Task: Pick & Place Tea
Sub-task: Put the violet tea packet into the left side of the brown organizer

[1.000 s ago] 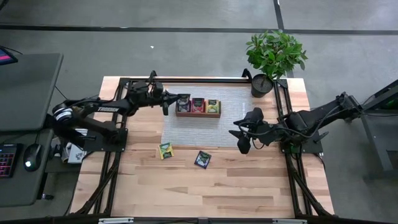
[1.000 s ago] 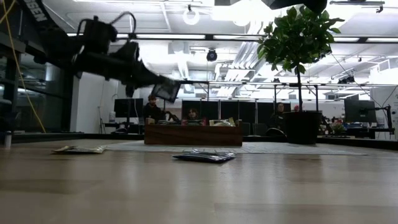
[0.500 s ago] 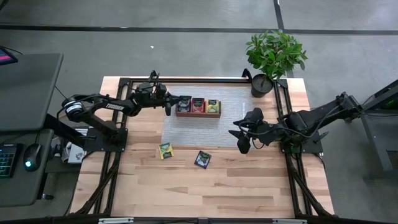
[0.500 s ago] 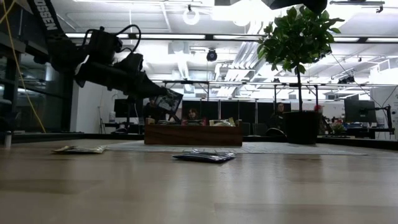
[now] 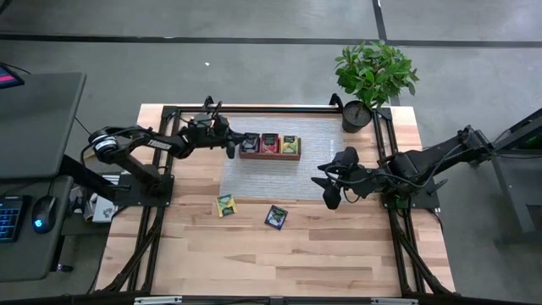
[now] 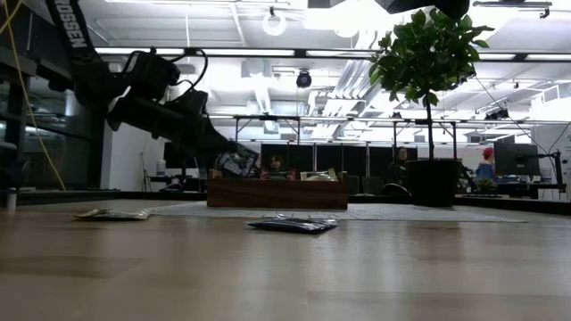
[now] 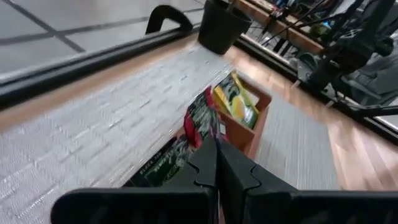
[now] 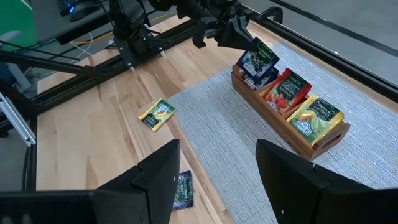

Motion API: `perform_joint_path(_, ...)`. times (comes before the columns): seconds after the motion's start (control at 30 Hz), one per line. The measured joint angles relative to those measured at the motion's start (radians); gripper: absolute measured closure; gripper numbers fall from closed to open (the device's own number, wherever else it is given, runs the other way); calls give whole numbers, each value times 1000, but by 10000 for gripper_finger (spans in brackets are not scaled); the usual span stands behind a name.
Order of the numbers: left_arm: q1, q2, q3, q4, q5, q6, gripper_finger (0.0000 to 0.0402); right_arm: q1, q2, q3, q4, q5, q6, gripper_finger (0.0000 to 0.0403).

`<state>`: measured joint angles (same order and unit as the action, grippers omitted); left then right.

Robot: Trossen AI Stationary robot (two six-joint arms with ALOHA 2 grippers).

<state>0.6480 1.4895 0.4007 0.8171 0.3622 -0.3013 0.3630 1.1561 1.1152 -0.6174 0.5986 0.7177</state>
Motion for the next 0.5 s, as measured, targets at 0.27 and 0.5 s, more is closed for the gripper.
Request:
perform_joint_path(0.27, 0, 48, 0, 59, -3, -24, 401, 0, 0, 0, 1, 0, 16, 196)
perform_joint_path(0.5, 0, 48, 0, 49, -11, -25, 402, 0, 0, 0, 1, -2, 19, 196)
